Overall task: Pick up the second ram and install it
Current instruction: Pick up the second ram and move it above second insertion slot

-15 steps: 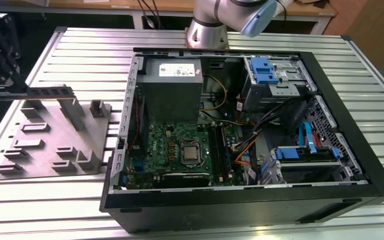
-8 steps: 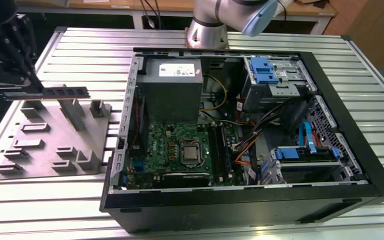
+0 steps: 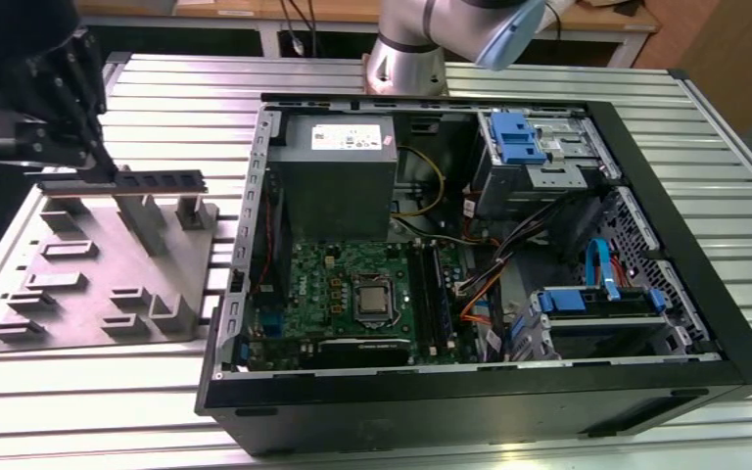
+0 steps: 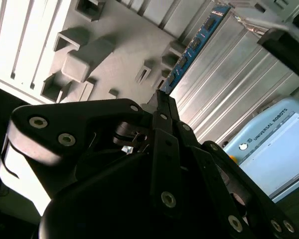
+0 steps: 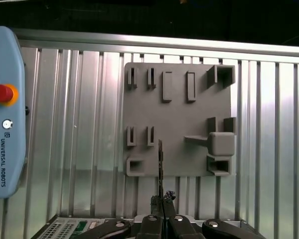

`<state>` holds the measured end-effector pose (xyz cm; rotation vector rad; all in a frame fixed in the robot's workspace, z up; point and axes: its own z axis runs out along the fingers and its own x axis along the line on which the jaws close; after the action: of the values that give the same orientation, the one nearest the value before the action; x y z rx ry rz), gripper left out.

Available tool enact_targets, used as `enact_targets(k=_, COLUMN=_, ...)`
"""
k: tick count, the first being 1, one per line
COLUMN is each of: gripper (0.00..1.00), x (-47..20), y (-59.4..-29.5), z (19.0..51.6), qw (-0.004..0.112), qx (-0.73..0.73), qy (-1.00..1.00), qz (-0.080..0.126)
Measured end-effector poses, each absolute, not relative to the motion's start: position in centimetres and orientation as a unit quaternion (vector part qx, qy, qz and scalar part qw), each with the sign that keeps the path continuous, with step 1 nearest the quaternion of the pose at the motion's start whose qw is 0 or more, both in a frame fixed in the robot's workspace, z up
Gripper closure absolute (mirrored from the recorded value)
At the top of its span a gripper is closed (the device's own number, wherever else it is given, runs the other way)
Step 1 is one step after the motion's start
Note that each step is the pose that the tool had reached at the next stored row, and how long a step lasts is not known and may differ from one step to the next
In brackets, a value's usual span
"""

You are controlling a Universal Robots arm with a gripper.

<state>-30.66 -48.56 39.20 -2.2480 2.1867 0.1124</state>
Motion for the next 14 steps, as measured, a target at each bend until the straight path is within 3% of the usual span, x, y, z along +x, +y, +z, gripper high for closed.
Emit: enact_targets(k=14, gripper=0.89, x=-26.3, y=-48.6, z=39.1, qw=0.002, qx=-0.716, qy=0.697, qz=0.036)
